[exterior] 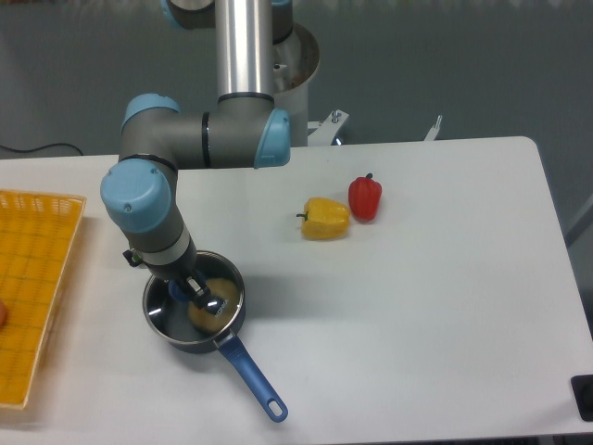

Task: Close the pot lid
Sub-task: 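Lower the glass lid onto the saucepan rim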

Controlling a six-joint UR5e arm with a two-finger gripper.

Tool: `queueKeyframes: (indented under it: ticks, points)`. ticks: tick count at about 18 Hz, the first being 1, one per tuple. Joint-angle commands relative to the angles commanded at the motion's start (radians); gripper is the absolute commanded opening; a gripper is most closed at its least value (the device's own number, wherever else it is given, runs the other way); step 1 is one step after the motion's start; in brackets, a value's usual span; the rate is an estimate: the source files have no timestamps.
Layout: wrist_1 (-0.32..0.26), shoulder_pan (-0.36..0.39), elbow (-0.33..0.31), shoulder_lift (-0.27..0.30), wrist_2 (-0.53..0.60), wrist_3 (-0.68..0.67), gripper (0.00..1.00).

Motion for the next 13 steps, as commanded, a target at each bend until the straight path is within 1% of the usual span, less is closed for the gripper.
queueKeyframes:
  ticks: [2, 3, 4, 6, 7, 11, 13]
  points:
    - [0.000, 0.000, -0.002, 0.000, 0.003, 0.000, 0.64]
    - [-0.002, 0.000, -0.002, 0.002, 0.003, 0.000, 0.66]
    - [0.000, 0.000, -0.006, 0.002, 0.003, 0.000, 0.81]
    - [-0.002, 0.000, -0.005, 0.000, 0.005, 0.000, 0.91]
    - [-0.002, 0.000, -0.005, 0.002, 0.005, 0.000, 1.00]
    - [-0.003, 0.005, -0.006, 0.003, -0.006, -0.005, 1.00]
    - [-0.008, 0.017, -0.002, 0.015, -0.017, -0.003, 1.00]
